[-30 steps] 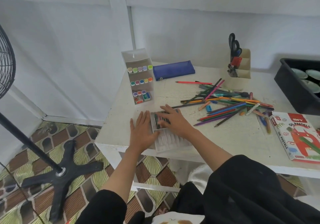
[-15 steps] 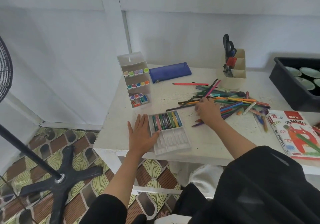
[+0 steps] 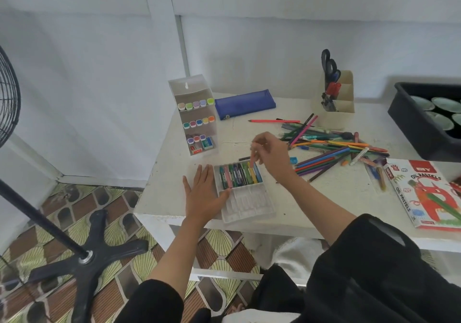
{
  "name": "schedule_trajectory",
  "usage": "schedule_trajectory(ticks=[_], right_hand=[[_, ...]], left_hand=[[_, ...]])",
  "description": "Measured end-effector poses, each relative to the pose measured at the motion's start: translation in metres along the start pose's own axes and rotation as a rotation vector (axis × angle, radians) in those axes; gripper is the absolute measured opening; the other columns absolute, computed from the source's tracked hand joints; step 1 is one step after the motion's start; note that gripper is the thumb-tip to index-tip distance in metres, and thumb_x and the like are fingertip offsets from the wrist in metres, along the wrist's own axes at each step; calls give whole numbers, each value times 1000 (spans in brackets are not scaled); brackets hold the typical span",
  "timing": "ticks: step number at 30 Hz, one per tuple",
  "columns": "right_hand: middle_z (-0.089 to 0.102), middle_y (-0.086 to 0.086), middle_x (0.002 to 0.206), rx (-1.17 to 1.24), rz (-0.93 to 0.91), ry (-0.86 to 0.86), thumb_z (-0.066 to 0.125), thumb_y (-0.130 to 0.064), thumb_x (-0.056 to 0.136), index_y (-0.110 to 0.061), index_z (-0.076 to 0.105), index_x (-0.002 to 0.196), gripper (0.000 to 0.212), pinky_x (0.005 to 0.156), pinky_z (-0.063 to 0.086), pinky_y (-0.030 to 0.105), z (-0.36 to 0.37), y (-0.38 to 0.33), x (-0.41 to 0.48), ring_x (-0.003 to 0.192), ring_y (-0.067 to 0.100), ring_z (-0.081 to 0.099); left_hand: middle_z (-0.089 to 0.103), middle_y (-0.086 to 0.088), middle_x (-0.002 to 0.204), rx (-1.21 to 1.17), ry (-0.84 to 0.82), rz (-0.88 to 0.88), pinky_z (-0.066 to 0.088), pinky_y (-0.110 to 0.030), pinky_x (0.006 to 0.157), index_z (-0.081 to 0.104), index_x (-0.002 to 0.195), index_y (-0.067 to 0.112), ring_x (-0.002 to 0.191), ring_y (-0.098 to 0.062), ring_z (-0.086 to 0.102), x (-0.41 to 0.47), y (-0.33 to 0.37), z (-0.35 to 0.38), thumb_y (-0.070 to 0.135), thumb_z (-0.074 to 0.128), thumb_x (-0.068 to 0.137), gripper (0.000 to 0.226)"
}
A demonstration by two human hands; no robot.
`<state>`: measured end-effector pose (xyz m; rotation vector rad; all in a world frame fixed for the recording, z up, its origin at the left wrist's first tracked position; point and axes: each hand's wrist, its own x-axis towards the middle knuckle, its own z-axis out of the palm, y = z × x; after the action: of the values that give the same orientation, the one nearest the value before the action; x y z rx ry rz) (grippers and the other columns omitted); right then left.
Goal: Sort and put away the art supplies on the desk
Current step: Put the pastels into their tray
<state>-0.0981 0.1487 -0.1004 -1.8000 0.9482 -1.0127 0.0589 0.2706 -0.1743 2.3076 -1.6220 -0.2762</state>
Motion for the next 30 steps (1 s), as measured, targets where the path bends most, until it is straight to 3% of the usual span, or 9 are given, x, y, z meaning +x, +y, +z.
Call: schedule_trajectory(ticks=[3,8,10,13,16,22,30], right_hand=[[63,7,66,117,155,-67,57,-3,91,-6,56,83,8,44,49,22,29,-8,-2,43,11,60],[66,7,71,-35,291,-180,62,-14,89,-7,59,88,8,47,52,19,67,1,-6,42,6,60],[67,9,77,-106,281,-222,63,-12,89,-4,62,95,10,51,53,17,75,1,-6,48,6,62],[65,9,101,-337,170,-290,69,-14,83,-7,67,103,21,77,46,18,80,2,-4,84,14,61],[53,9,117,-434,120,-323,72,-18,81,-10,61,118,39,91,37,21,82,5,-5,108,21,51],[37,12,130,-538,146,-271,72,-18,81,-17,46,131,56,98,39,29,88,7,-4,121,25,37],[31,13,137,-709,78,-205,70,-34,82,-20,40,136,64,98,38,31,86,9,-10,126,27,30]], left_hand=[[6,2,160,13,-2,-2,-17,-48,113,10,153,17,147,-13,-7,0,1,0,76,2,64,107],[10,2,160,7,13,-1,-14,-49,113,12,153,16,147,-12,-6,0,0,1,74,6,66,104],[10,2,160,1,11,3,-14,-49,114,12,153,16,147,-12,-6,0,0,2,73,7,67,103],[10,3,160,-2,15,7,-14,-48,114,13,153,17,147,-11,-6,1,-1,2,74,6,67,103],[11,4,160,-17,25,7,-14,-47,114,16,152,16,147,-11,-6,0,-1,2,74,7,67,103],[12,3,160,-35,34,-9,-14,-47,114,15,152,16,147,-11,-5,-1,0,0,73,8,65,105],[15,3,159,-64,59,11,-15,-46,114,17,152,16,147,-12,-1,-3,1,0,72,10,66,103]])
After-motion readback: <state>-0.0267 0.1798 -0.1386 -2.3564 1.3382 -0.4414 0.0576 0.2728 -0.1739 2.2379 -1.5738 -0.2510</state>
